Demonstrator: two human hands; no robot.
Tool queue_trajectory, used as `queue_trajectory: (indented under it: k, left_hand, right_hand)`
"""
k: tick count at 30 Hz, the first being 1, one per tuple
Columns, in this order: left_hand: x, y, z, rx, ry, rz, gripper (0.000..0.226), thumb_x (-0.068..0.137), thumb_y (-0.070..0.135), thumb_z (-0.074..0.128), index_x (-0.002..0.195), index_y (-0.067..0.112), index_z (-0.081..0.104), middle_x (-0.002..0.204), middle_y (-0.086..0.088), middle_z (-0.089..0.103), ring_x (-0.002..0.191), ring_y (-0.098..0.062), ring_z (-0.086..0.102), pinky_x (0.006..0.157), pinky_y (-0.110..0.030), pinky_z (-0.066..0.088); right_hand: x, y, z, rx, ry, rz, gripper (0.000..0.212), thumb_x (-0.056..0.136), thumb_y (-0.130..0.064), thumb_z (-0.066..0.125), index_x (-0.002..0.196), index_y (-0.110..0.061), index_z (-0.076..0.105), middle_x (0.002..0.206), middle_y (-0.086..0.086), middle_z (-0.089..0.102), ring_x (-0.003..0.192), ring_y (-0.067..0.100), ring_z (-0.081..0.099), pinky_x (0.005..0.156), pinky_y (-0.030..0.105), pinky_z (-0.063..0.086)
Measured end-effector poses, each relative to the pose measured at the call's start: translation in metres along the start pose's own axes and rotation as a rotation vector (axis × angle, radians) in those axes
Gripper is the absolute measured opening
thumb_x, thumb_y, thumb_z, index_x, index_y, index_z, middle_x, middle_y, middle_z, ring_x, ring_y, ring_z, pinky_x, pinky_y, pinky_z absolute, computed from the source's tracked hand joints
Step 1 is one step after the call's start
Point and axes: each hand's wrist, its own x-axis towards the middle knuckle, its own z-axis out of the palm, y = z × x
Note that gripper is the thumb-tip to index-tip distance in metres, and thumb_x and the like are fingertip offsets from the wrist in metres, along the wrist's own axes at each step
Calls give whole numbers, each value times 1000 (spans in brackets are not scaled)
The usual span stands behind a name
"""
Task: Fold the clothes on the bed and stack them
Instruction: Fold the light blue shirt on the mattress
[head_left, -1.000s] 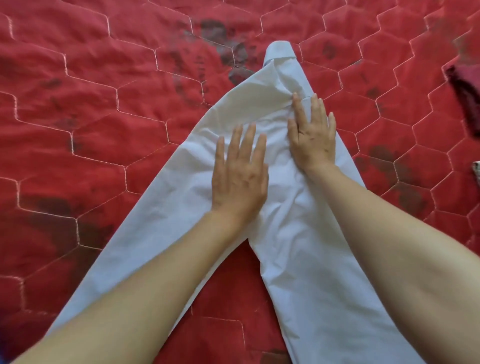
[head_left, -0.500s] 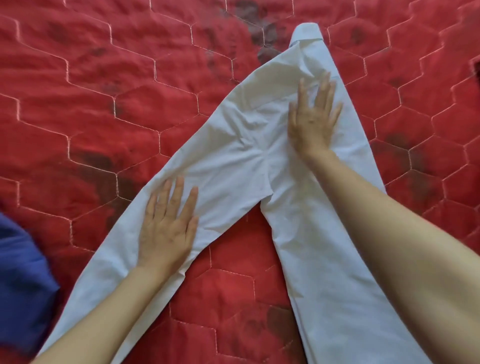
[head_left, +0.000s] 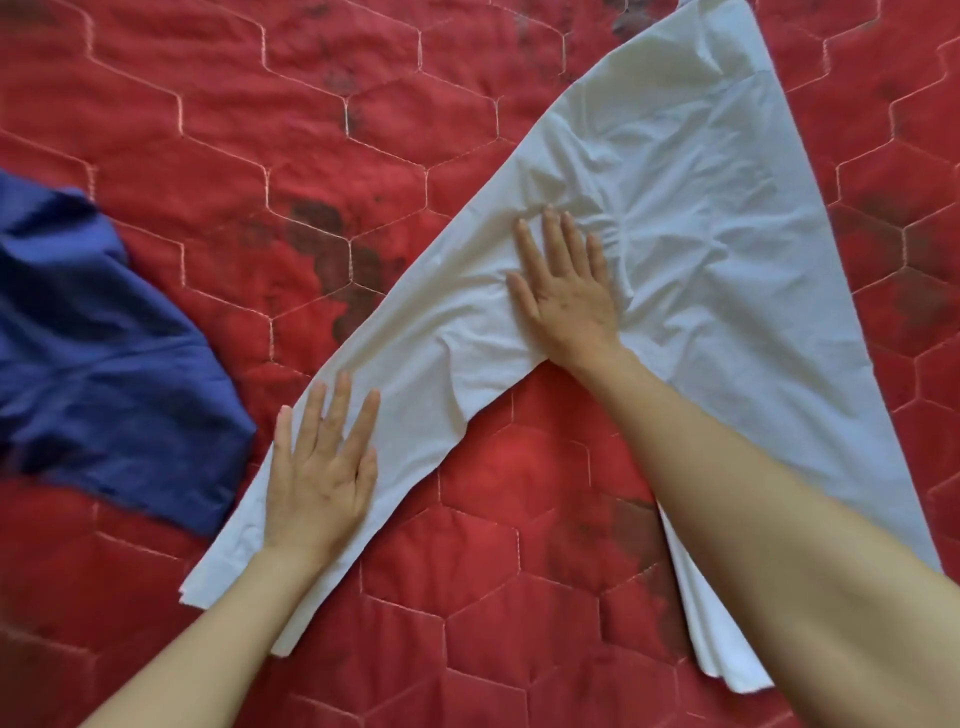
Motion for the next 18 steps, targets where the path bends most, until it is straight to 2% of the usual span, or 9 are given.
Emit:
queue_trajectory:
  k: [4, 6, 9, 12, 16, 18]
  left_hand:
    - [-48, -17, -10, 21, -66, -23, 55, 97, 30, 31, 151, 17, 31, 160, -11, 20, 146, -32, 21, 114, -54, 17]
    - [-63, -26, -15, 43, -112, -26, 56, 97, 31, 30, 150, 17, 32, 159, -11, 21, 145, -31, 24, 111, -54, 21]
    - [-82, -43, -22, 34, -168, -54, 55, 97, 33, 29, 148, 14, 35, 158, -11, 24, 144, -31, 25, 106, -55, 28]
    - [-101, -61, -28, -41, -182, -57, 53, 98, 34, 30, 146, 12, 41, 156, -14, 30, 140, -34, 34, 102, -52, 35]
    - [-114, -78, -44, -148, -113, -97, 52, 94, 34, 41, 139, 10, 52, 142, -20, 47, 122, -36, 51, 89, -47, 47]
    - [-112, -78, -55, -209, -77, -187, 52, 91, 29, 54, 138, 8, 51, 129, -17, 55, 107, -35, 54, 85, -47, 49]
  right_hand:
    - [-2, -35, -6, 37, -11, 91, 59, 103, -44, 23, 155, -20, 9, 162, 9, -1, 149, 25, -6, 119, 50, -4]
    - [-21, -70, 1, 16, 7, -7, 59, 102, -44, 23, 154, -17, 12, 162, 12, 4, 149, 27, -1, 119, 51, -2]
    - [-84, -134, 32, 5, -51, -155, 61, 102, -44, 22, 154, -15, 10, 161, 14, 4, 149, 32, 0, 118, 53, 0]
    - [-156, -189, 62, 80, 0, -197, 58, 102, -38, 28, 152, -10, 24, 158, 17, 17, 147, 35, 12, 119, 54, 12]
    - [-229, -240, 83, 200, 5, -269, 57, 100, -38, 37, 149, -10, 34, 158, 14, 23, 147, 34, 14, 119, 50, 17]
    - [-252, -254, 84, 216, -33, -294, 63, 96, -44, 41, 148, -10, 35, 157, 15, 23, 147, 32, 15, 119, 51, 16]
